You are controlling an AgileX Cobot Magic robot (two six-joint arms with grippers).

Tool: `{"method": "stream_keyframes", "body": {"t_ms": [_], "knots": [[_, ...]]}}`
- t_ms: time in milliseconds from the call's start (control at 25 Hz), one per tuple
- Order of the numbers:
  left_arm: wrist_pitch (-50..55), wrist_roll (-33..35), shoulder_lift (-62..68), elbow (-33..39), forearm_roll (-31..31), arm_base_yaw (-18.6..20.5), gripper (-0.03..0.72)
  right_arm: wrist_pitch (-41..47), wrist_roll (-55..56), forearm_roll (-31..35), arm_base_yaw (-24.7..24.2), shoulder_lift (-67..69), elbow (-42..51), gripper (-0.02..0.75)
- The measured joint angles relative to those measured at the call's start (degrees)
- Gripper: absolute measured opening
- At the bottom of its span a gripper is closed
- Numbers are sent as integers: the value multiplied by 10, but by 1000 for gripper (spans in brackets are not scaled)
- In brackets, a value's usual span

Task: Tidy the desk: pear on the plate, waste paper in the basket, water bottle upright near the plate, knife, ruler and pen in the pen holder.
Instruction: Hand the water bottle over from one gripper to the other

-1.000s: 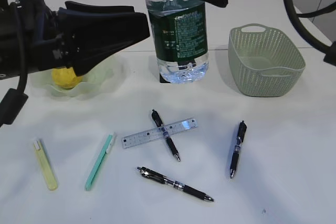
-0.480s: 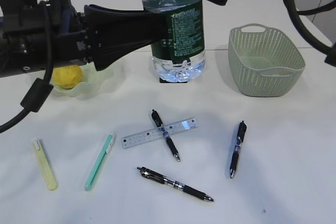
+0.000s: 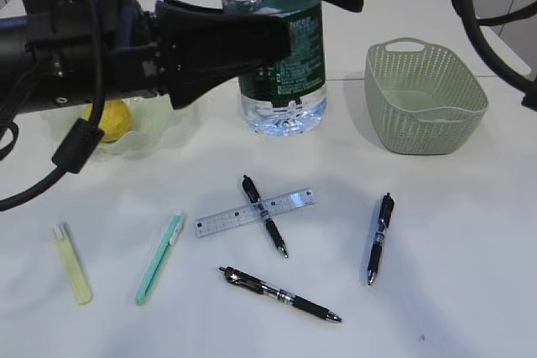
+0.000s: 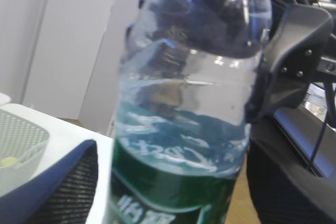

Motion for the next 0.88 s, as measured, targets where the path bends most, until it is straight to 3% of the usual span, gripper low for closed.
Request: {"method": "stream_keyframes", "body": {"t_ms": [200, 600, 880], "knots": [[23, 0, 8, -8, 3, -24, 641, 7, 0, 0, 0, 0, 0, 405], [25, 0, 32, -40, -1, -28, 647, 9, -3, 1, 0, 0, 0, 405], [22, 0, 32, -42, 6, -28, 517, 7, -3, 1, 0, 0, 0, 405]]}}
